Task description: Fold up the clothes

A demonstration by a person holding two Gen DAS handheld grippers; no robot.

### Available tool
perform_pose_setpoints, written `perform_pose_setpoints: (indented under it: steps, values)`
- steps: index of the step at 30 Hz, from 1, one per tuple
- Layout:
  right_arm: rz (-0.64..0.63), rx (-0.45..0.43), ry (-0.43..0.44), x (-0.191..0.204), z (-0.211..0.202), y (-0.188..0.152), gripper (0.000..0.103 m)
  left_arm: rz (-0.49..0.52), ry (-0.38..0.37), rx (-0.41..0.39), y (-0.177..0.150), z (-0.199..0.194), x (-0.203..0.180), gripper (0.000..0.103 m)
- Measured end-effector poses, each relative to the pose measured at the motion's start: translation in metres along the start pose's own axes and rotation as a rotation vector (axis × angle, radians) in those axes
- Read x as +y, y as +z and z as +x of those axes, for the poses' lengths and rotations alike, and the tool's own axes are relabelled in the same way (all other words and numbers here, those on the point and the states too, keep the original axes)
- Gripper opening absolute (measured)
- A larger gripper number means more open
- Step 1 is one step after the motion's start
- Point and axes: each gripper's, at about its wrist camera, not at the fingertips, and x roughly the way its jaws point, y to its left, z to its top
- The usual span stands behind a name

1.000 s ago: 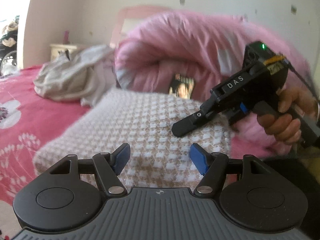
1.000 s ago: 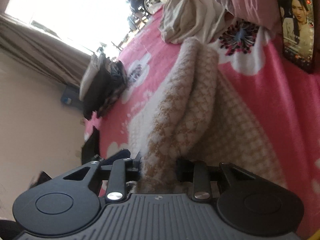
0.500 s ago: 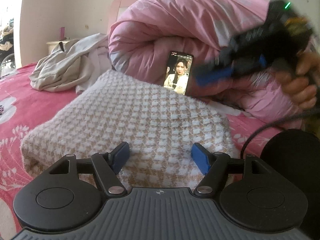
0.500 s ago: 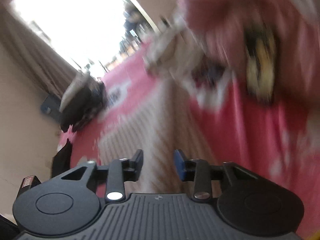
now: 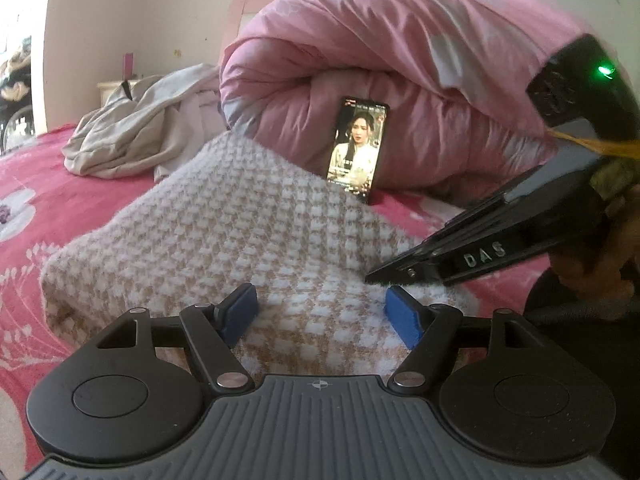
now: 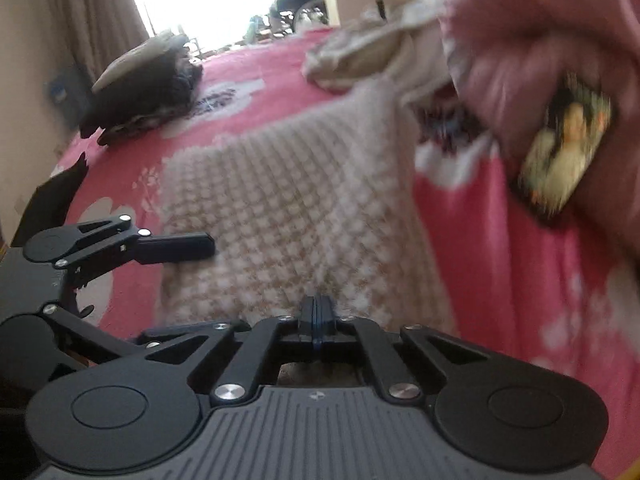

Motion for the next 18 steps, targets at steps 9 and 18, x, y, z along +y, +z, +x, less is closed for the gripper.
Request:
perform_pose_setpoints:
  steps: [9, 18]
  values:
    - [0.0, -0.009, -0.038, 0.002, 0.003, -0.001, 0.0, 0.096, 0.046, -0.067, 0.003, -0.022, -0.015, 0.073]
    - [-0.075, -0.064, -0.082, 0.026, -0.026, 0.031, 0.002, 0.003, 0.027, -0.048, -0.006, -0.014, -0.006, 0.073]
